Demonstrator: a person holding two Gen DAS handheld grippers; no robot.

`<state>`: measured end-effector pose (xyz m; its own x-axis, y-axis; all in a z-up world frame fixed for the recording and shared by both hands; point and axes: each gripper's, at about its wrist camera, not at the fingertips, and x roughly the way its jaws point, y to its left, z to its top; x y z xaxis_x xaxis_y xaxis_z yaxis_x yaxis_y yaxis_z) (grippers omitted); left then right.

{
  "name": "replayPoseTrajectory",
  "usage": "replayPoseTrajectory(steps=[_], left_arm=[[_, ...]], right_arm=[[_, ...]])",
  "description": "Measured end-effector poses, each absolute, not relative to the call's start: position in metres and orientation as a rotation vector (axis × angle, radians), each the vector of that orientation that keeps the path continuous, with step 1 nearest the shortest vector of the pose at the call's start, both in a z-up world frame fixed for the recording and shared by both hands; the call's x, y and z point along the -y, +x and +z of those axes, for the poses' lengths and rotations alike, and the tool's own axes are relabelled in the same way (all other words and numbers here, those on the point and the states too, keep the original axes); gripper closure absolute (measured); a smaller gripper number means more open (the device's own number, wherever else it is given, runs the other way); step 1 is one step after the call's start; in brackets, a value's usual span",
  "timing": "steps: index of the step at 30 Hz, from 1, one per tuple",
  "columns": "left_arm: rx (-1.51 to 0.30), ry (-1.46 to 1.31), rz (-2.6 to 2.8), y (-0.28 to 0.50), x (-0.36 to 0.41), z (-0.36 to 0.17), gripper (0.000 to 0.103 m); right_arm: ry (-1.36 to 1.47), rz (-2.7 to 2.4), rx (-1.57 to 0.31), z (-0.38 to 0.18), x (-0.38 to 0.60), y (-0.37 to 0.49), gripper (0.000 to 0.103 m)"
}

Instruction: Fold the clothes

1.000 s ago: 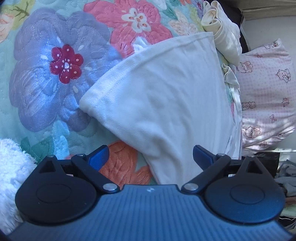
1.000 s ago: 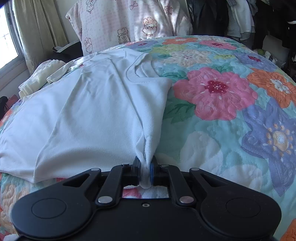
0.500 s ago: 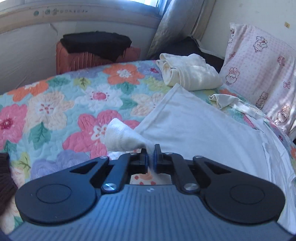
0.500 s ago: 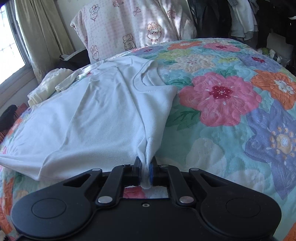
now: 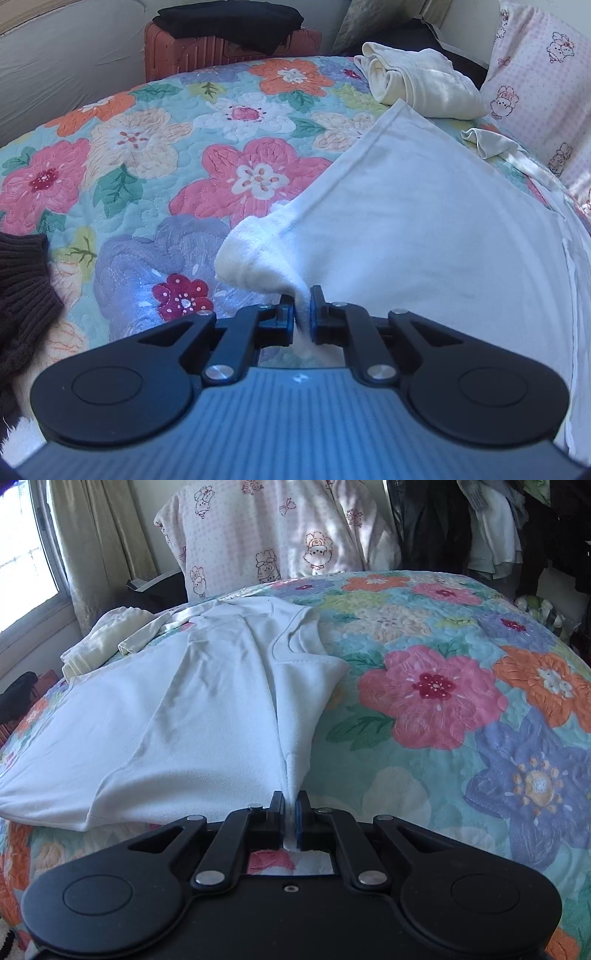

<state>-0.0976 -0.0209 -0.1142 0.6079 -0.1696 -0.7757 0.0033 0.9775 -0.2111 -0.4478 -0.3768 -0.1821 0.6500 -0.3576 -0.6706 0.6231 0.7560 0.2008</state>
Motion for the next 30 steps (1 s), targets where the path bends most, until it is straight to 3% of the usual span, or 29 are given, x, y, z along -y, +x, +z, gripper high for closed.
replayPoseTrajectory(steps=[11, 13, 15, 16, 18, 20, 24, 30], left_arm=[[-0.862, -0.183, -0.03, -0.104, 0.011, -0.095, 0.073], [-0.864, -0.211, -0.073, -0.108, 0.009, -0.086, 0.062], [-0.855, -0.245, -0.13, -0.113, 0.009, -0.075, 0.056], [-0.851, -0.255, -0.156, -0.114, 0.009, -0.07, 0.056], [-0.839, -0.242, -0.211, -0.114, 0.017, -0.058, 0.055], [-0.821, -0.202, -0.273, -0.111, 0.035, -0.046, 0.05], [-0.793, -0.084, -0.4, -0.098, 0.081, -0.03, 0.047], [-0.696, 0.087, -0.606, -0.06, 0.144, -0.02, 0.034]], right_arm=[[0.466, -0.658, -0.722, -0.199, 0.374, -0.456, 0.099], [0.485, -0.725, -0.78, -0.185, 0.369, -0.457, 0.098], [0.503, -0.747, -0.791, -0.166, 0.363, -0.463, 0.086], [0.504, -0.737, -0.781, -0.155, 0.361, -0.466, 0.085], [0.483, -0.696, -0.736, -0.129, 0.356, -0.467, 0.062], [0.446, -0.662, -0.669, -0.105, 0.354, -0.461, 0.051], [0.486, -0.501, -0.61, -0.083, 0.363, -0.414, 0.05], [0.658, -0.203, -0.636, -0.071, 0.374, -0.297, 0.05]])
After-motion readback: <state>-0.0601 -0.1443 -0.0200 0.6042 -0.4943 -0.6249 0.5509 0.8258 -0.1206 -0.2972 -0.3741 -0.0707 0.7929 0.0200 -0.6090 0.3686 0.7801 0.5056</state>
